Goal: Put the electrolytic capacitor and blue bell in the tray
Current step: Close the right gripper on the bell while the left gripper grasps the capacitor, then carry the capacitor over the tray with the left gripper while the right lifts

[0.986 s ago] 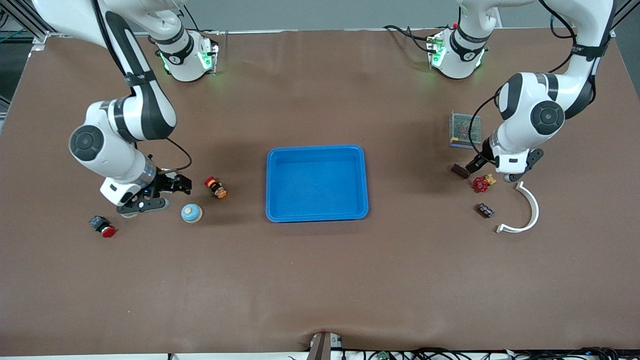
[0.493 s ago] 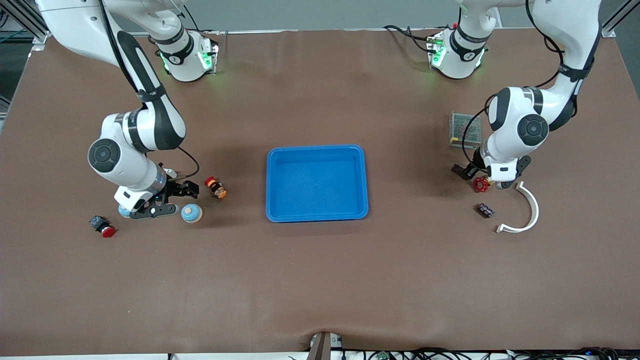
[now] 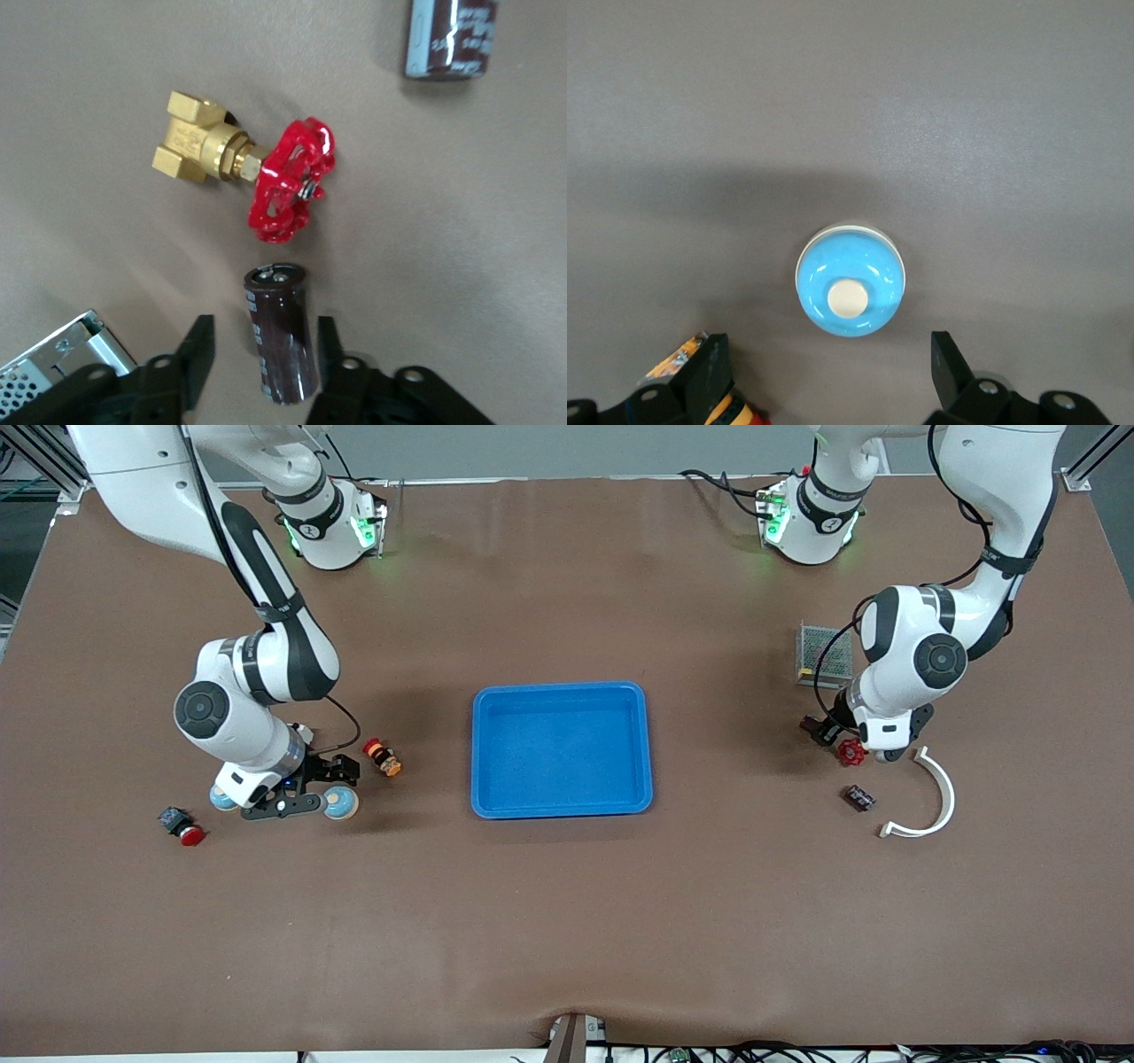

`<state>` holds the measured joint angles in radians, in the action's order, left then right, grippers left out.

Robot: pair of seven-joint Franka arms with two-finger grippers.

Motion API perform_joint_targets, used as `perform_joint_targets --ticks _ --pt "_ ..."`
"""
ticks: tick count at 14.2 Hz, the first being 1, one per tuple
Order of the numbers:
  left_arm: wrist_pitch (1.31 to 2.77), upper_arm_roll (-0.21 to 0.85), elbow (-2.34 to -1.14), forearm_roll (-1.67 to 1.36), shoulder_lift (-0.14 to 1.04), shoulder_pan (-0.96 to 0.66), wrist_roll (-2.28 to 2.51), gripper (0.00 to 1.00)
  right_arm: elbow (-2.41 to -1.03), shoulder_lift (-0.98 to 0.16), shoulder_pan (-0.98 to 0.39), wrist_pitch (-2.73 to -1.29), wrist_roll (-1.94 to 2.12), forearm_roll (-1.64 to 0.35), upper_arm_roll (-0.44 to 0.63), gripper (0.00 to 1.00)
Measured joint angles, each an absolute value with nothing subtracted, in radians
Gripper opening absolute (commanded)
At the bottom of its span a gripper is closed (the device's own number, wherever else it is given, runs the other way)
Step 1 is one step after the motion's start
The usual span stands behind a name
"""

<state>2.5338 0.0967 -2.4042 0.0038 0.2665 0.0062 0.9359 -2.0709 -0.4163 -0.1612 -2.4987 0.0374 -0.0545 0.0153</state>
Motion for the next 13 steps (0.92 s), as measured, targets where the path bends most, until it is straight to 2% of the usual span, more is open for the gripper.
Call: perform_joint_targets --ticks 2,4,9,13 --pt "2.544 0.097 -2.403 0.004 0.283 0.005 0.936 0.27 -2.059 -0.44 -0.161 -2.506 0.037 -0.054 0.016 1.0" --pt "2.555 0.098 -2.396 0.004 0.3 0.004 0.936 0.0 -2.052 -0.468 -0.161 -2.534 0.037 -0.054 0.016 1.0" --pt "2.559 0.126 -2.381 0.003 0.304 0.0 0.943 0.0 -2.047 -0.517 -0.161 -2.581 0.038 -0.054 0.017 1.0" --pt "2.556 0.228 -2.321 0.002 0.302 -0.001 1.095 0.0 -2.039 -0.53 -0.161 -2.587 0.038 -0.054 0.021 1.0"
